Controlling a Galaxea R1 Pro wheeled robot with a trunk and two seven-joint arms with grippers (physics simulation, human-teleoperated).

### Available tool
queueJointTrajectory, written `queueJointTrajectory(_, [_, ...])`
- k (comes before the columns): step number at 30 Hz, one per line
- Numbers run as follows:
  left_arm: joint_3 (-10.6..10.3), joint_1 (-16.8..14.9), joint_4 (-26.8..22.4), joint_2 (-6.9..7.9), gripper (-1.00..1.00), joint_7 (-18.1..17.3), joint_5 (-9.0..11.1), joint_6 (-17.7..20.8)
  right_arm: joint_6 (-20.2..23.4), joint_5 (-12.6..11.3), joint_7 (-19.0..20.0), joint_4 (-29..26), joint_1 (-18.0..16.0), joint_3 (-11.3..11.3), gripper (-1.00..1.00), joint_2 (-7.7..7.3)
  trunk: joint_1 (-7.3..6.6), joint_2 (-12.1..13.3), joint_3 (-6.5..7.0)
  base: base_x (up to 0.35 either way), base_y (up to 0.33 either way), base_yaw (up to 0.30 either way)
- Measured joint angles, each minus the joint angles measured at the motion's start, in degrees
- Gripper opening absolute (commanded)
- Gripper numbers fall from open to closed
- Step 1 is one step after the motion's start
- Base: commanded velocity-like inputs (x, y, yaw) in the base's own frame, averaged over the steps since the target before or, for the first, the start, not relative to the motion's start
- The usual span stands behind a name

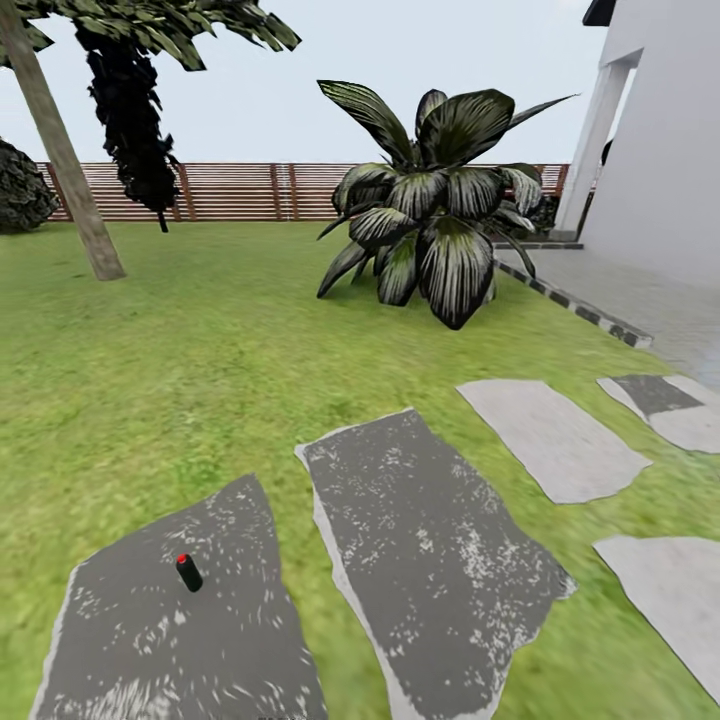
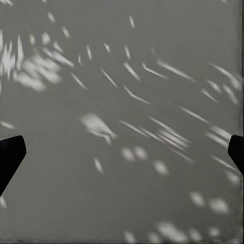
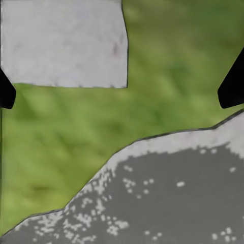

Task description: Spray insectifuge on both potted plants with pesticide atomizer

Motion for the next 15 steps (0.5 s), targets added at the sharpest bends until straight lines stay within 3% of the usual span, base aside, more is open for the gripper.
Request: queueJointTrajectory(15, [0.0,0.0,0.0,0.09,1.00,0.0,0.0,0.0,0.0,0.0,0.0,0.0,0.0,0.1,1.00,0.05,0.00,0.0,0.00,0.002,-0.274,0.274])
